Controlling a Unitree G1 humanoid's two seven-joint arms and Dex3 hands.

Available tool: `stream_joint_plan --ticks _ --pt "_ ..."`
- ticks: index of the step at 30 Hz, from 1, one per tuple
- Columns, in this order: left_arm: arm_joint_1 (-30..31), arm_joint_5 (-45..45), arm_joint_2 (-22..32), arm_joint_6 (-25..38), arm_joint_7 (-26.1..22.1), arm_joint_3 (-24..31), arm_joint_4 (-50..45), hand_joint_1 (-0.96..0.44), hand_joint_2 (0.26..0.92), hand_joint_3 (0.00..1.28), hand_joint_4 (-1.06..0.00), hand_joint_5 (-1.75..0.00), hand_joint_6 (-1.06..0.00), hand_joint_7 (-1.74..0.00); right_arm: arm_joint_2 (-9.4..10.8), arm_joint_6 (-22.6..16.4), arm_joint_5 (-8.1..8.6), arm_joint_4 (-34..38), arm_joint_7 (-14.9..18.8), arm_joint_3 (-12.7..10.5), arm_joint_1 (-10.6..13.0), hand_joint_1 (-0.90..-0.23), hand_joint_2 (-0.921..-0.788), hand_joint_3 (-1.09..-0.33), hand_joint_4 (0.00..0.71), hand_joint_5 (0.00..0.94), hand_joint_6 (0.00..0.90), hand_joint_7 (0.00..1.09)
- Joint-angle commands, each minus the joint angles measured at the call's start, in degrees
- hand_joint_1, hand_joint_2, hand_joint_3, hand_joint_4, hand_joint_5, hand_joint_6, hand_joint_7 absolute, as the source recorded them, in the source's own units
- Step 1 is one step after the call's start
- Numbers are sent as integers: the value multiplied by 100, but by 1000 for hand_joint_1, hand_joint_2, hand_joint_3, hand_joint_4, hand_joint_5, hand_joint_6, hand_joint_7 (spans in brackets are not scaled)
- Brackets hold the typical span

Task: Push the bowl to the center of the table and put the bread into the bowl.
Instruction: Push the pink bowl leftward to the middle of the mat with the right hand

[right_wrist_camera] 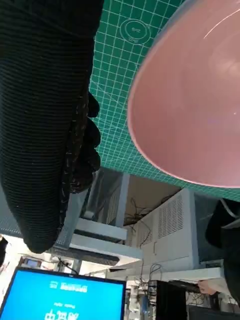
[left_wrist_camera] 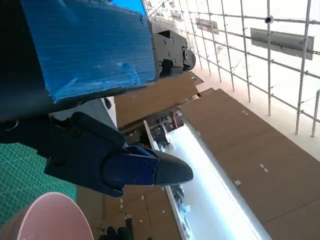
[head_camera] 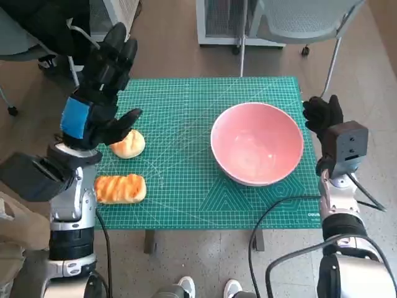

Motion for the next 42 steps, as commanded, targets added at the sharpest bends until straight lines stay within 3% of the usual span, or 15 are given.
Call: stream_joint_plan --ticks 1,42 --pt "72 -33 56 65 20 39 -140 -638 921 321 -47 0 -48 -198 72 139 -33 101 -21 9 191 -576 -921 -836 170 0 77 217" --pt "377 -76 27 303 114 108 -640 -630 921 333 -48 -1 1 -330 328 324 -117 174 -11 64 264 -562 -921 -844 159 0 104 172"
